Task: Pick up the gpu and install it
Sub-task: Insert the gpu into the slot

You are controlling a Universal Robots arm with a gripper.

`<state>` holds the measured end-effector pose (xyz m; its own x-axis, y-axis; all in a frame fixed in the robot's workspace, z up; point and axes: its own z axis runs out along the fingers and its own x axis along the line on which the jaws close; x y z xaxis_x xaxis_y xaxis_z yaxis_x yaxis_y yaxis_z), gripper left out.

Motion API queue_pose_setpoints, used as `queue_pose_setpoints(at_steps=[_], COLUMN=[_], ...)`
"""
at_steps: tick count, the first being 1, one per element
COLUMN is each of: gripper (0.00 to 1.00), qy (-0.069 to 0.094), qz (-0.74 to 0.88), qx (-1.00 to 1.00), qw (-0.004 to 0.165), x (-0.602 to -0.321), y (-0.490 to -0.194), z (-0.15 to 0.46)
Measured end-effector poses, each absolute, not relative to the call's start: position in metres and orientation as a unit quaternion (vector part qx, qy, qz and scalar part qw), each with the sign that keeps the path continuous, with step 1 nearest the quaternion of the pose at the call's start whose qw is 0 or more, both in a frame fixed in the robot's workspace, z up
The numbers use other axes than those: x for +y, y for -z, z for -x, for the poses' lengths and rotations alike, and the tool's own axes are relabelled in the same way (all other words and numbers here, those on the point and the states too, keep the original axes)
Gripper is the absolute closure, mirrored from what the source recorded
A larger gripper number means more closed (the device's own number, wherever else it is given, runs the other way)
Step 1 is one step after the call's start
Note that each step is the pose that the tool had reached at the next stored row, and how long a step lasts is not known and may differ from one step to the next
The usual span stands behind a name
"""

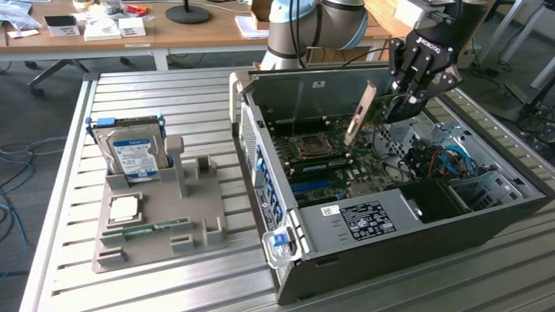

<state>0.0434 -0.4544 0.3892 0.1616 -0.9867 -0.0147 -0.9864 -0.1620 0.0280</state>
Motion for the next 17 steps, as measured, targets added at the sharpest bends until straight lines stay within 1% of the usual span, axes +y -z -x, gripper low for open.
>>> queue_pose_setpoints(at_steps=[17], gripper=[0.73], qy=[0.015], qz=[-0.762], qx=[-0.647], qw=[0.006], x=[-0.4545], y=[-0.3861], z=[-0.0426])
